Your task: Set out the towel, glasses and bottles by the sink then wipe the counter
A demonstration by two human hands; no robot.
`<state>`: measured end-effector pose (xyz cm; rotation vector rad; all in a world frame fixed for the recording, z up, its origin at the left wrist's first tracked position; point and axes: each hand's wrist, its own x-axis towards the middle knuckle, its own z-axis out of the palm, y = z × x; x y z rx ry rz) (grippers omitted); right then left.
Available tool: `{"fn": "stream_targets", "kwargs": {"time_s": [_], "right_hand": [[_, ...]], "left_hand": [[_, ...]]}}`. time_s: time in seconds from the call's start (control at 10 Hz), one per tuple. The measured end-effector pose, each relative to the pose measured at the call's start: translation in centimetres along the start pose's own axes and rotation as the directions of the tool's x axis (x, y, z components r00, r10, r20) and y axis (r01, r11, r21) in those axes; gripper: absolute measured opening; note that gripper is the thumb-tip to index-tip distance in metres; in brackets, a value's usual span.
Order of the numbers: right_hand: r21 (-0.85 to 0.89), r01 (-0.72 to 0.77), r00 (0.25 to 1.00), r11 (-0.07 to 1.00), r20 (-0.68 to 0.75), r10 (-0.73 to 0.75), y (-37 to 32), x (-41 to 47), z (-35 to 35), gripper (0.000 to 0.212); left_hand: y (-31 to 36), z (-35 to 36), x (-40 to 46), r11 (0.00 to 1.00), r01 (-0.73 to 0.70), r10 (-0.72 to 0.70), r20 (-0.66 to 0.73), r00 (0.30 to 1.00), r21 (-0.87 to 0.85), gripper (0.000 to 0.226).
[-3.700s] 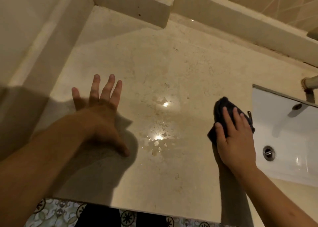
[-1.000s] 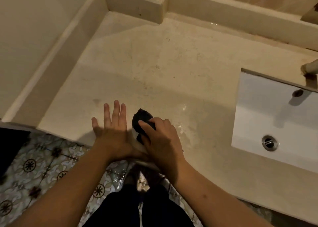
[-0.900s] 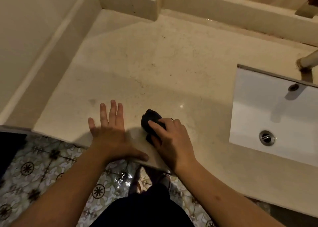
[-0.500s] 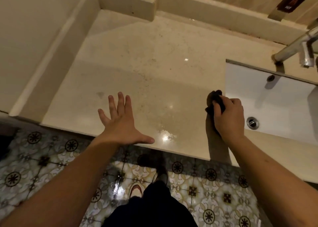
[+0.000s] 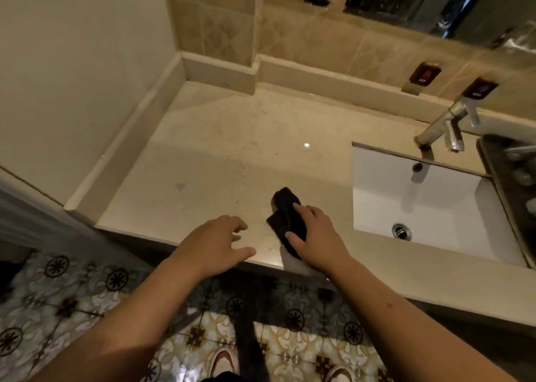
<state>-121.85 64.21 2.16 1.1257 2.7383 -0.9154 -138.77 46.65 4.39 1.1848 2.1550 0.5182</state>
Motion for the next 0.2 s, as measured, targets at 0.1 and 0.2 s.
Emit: {"fn": "stream_targets", "kwargs": {"time_s": [0.1, 0.2], "right_hand": [[0.007, 0.116, 0.991, 0.993, -0.071, -0.115, 1.7, -2.1, -3.9, 0.050], [-0.005, 0.142, 0.978, 0.990, -0.151, -0.141, 3.4, -4.1, -8.0, 0.036]], "left_hand": [[4.2, 0.0, -0.7, 0.998, -0.006, 0.011, -0.073, 0.997, 0.068, 0.051], [8.5, -0.2, -1.0, 0.987, -0.039, 0.063, -0.156, 0.986, 0.157, 0.043]]}}
